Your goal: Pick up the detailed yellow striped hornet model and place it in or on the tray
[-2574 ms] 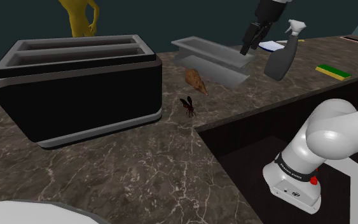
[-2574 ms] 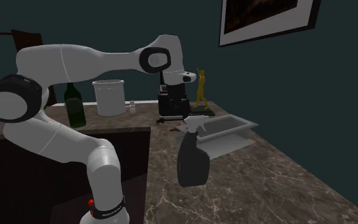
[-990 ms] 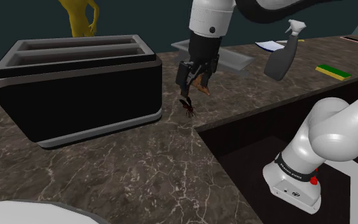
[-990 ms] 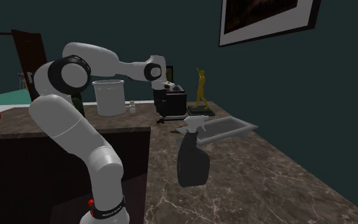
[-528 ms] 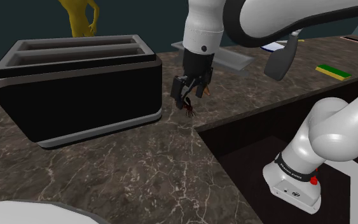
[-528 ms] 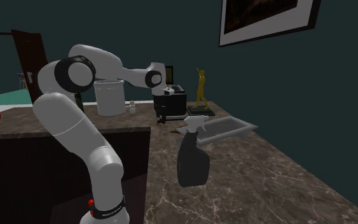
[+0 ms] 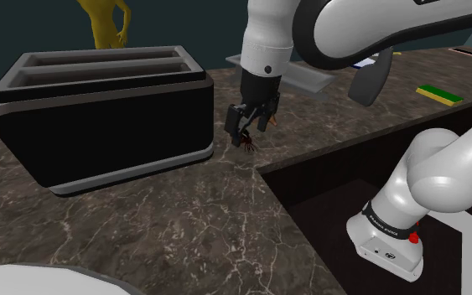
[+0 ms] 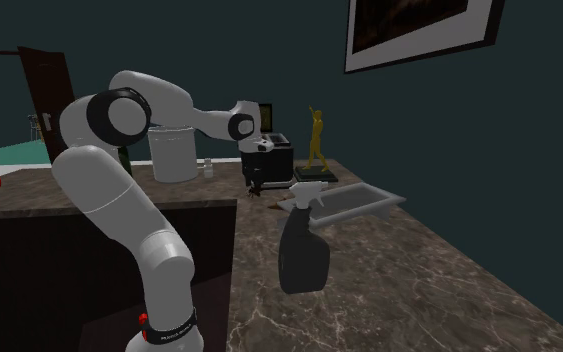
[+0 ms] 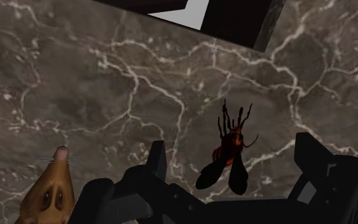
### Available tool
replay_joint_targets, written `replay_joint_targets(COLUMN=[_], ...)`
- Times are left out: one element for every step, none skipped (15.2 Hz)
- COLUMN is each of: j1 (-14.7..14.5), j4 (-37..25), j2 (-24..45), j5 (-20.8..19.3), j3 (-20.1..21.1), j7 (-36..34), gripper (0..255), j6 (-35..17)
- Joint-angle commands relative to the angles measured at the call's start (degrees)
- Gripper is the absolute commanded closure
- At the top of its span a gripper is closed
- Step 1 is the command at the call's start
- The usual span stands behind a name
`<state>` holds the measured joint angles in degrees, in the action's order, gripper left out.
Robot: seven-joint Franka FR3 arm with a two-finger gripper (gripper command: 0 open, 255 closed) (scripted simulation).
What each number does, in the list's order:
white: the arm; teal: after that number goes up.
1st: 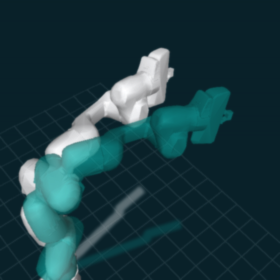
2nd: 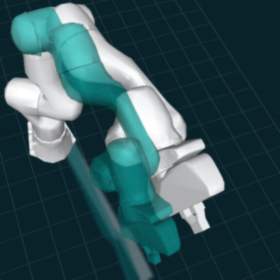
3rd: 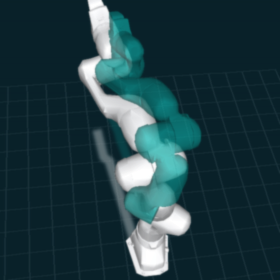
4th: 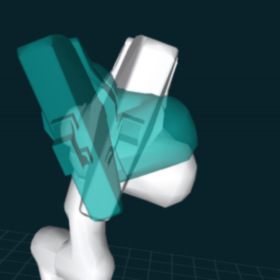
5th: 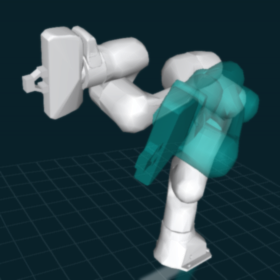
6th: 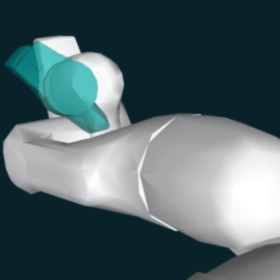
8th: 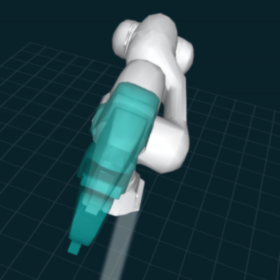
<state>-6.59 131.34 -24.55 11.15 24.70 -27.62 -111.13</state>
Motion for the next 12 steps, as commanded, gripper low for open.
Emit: replay_joint_targets(j1=[0.0,0.0,0.0,0.0,0.0,0.0,0.0,0.0,0.0,0.0,0.0,0.1], j4=[0.0,0.0,0.0,0.0,0.0,0.0,0.0,0.0,0.0,0.0,-0.7,-1.3], j2=[0.0,0.0,0.0,0.0,0.0,0.0,0.0,0.0,0.0,0.0,-0.1,-0.2], j5=[0.0,0.0,0.0,0.0,0.0,0.0,0.0,0.0,0.0,0.0,0.0,-0.1], j3=[0.0,0.0,0.0,0.0,0.0,0.0,0.0,0.0,0.0,0.0,-0.1,-0.2], j7=[0.0,0.0,0.0,0.0,0.0,0.0,0.0,0.0,0.0,0.0,0.0,0.0], gripper=[255,255,255,255,255,255,255,255,255,255,255,255], j6=[0.0,0.0,0.0,0.0,0.0,0.0,0.0,0.0,0.0,0.0,0.8,1.6])
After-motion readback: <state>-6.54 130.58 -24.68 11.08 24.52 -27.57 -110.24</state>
